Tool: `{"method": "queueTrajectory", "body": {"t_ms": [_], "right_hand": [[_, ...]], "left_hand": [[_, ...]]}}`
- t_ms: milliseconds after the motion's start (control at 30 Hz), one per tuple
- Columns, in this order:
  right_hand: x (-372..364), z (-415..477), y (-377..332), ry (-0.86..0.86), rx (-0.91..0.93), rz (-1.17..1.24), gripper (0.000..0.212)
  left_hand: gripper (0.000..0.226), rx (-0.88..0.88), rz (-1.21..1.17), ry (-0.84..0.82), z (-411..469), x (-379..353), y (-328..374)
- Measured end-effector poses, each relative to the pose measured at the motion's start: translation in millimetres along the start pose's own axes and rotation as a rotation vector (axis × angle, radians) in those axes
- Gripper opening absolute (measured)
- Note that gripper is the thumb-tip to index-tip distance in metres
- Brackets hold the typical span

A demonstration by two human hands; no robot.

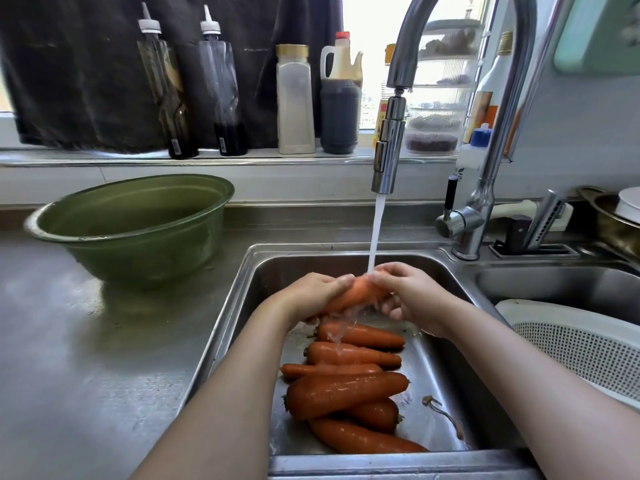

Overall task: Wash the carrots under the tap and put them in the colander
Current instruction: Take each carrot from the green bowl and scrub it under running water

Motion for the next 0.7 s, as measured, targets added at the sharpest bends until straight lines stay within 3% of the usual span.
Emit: {"method": "queueTrajectory", "body": {"t_ms": [133,300,433,600,667,700], "right_hand": [[-22,-4,-1,-0.139,-0.002,-0.041,0.032],[-12,-2,-10,0.051,0.040,-0.011,0.023],[4,0,-4,0.181,0.000,0.002,0.034],[-5,-2,0,0.054,-0.059,0.084,0.025],[-10,-5,-3,-0.012,-0.050,0.100,0.018],[-11,-6,-4,-0.034,-0.043,0.074,0.027]], "left_hand": [[0.063,-0.019,0.081,0.081,3,11,-4],[0.057,-0.054,-0.060,0.005,5,4,-2],[0.046,-0.007,-0.213,-0.236,5,-19,-2],[0.038,0.012,-0.333,-0.345,-7,-21,2],[0.037,0.027,-0.348,-0.296,-7,-16,-1],[0.033,0.031,-0.329,-0.247,-6,-13,-3]]}}
Point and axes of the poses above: each hand's wrist, its own z-axis towards the middle knuckle, its own x-axis out of the back of the hand, y = z × x, the point moved 9 cm from there along z, towards the middle knuckle, and after that the axes turned 2 degrees about -y, right-handed, at the moved point
